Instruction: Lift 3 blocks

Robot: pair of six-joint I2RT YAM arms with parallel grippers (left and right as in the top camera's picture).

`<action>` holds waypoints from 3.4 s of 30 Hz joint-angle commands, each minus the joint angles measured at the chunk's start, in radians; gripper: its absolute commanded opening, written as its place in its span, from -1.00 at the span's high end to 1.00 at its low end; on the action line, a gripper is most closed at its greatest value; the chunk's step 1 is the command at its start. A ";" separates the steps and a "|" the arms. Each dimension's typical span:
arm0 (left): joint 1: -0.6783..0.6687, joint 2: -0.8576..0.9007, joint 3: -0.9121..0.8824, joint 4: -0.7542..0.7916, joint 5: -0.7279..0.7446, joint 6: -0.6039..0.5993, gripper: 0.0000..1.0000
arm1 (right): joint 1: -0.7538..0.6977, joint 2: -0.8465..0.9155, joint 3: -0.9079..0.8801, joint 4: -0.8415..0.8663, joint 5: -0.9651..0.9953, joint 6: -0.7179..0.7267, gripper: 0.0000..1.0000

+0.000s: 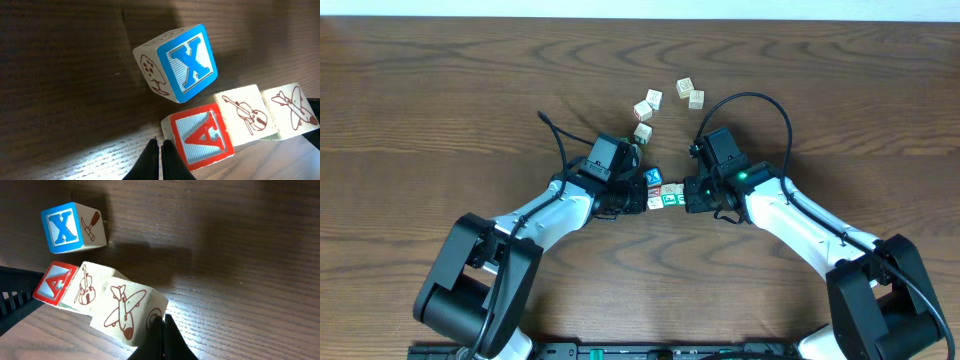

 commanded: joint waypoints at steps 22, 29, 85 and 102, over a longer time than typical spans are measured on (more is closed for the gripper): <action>-0.054 -0.007 0.017 0.025 0.231 0.008 0.86 | 0.117 -0.005 0.034 -0.017 -0.151 -0.010 0.98; -0.054 -0.007 0.016 0.013 0.200 0.008 0.86 | 0.117 0.007 0.024 -0.017 -0.140 -0.007 0.98; -0.054 -0.007 0.017 -0.103 -0.036 0.037 0.82 | 0.116 0.014 -0.029 -0.082 0.124 0.200 0.93; -0.054 -0.007 0.017 -0.133 -0.115 0.061 0.70 | 0.113 0.014 -0.029 -0.145 0.298 0.236 0.85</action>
